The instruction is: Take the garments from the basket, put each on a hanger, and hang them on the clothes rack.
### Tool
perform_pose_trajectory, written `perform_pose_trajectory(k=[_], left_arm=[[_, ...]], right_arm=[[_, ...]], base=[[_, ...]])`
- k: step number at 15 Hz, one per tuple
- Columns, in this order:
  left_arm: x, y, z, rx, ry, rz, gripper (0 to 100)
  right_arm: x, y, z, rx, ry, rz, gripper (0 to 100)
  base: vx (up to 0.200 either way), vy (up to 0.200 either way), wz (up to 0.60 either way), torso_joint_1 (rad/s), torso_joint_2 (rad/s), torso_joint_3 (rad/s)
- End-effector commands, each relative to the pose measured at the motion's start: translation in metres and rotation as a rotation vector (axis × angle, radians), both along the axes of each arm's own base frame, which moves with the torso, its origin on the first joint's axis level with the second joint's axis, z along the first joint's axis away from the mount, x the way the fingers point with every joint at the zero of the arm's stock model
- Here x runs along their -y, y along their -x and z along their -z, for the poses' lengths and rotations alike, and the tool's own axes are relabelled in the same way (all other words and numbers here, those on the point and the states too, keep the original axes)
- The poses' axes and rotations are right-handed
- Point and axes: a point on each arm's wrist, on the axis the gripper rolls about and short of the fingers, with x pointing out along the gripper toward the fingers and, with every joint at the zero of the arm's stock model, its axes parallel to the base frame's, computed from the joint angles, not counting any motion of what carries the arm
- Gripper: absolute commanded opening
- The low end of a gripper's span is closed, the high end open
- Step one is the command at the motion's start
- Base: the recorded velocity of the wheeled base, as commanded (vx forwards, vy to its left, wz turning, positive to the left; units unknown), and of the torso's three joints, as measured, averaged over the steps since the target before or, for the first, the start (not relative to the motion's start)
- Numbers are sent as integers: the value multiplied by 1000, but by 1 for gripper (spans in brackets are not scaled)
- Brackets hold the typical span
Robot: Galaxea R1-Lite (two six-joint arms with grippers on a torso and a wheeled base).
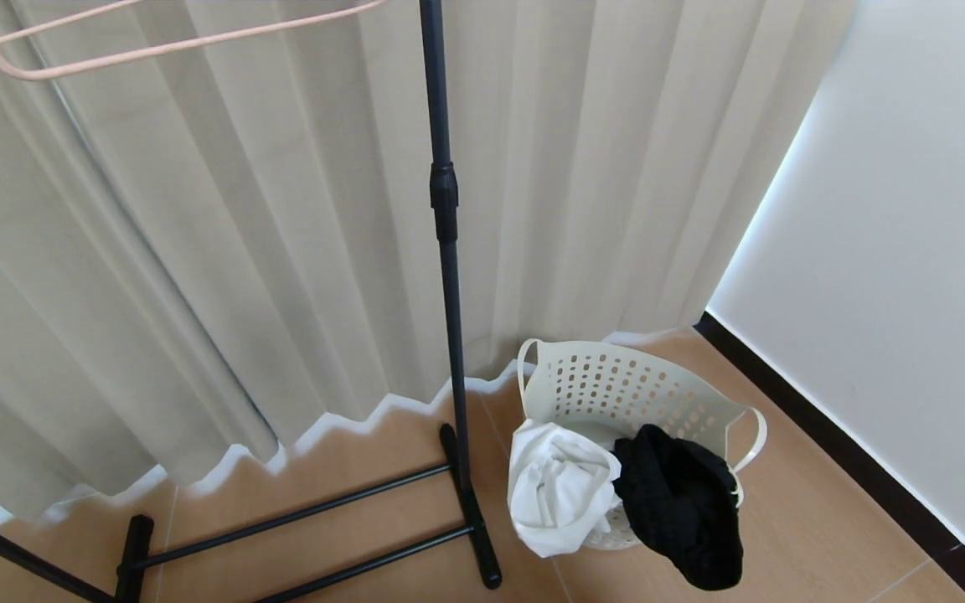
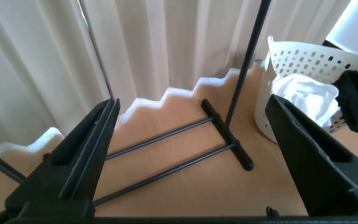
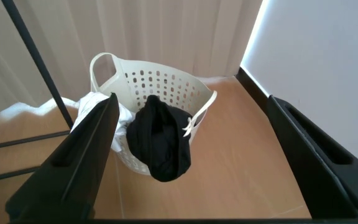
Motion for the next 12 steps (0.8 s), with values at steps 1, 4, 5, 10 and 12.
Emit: perform_pose_trajectory(k=[1,4,5,10,12], left_arm=[[0,0,0,0,1,0,100],[0,0,0,0,1,0,100],[0,0,0,0,-1,0,100],[0,0,0,-2,2,0,100],[0,0,0,-2,-1,0,100]], right_arm=[[0,0,0,1,0,-1,100],[0,0,0,1,0,0,100],[0,0,0,1,0,-1,100],[0,0,0,1,3,-1,100],[0,0,0,0,5,-1,100]], base=[[0,0,0,2,115,-71],[0,0,0,1,48,-152],[0,0,0,2,12,-193],[0,0,0,6,5,-200],[0,0,0,0,7,-195]])
